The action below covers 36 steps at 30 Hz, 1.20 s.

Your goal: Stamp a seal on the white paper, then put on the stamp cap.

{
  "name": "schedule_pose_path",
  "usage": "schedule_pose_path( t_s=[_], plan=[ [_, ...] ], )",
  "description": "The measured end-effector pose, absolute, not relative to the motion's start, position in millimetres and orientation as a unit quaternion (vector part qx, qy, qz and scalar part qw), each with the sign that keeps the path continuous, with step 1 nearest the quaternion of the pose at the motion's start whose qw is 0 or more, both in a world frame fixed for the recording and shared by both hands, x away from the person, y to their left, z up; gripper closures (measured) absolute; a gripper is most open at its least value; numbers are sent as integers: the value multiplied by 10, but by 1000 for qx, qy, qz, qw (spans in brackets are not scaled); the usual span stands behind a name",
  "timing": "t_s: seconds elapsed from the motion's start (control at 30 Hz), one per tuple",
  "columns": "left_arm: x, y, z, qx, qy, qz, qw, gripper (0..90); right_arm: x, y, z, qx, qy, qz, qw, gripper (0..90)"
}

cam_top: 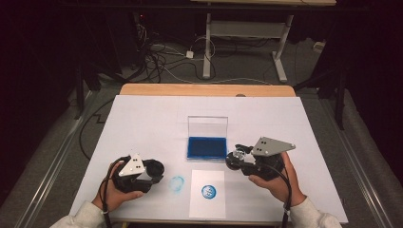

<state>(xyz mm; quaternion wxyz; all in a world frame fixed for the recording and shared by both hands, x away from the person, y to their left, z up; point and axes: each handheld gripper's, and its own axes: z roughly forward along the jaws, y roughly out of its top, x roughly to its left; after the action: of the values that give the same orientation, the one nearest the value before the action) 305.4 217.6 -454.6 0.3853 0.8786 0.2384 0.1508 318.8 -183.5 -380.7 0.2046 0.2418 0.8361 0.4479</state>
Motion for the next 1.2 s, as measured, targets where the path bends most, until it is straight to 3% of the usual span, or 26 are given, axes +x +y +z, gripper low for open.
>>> schedule_pose_path(
  t_s=[0.57,1.2],
  plan=[
    [3136,2097,-4531,880,231,152,386,366,3288,-2001,-3702,259,816,465,225,563],
    [3408,1614,-4441,879,195,152,407,366,3527,-1898,-3508,262,795,496,230,562]
  ],
)
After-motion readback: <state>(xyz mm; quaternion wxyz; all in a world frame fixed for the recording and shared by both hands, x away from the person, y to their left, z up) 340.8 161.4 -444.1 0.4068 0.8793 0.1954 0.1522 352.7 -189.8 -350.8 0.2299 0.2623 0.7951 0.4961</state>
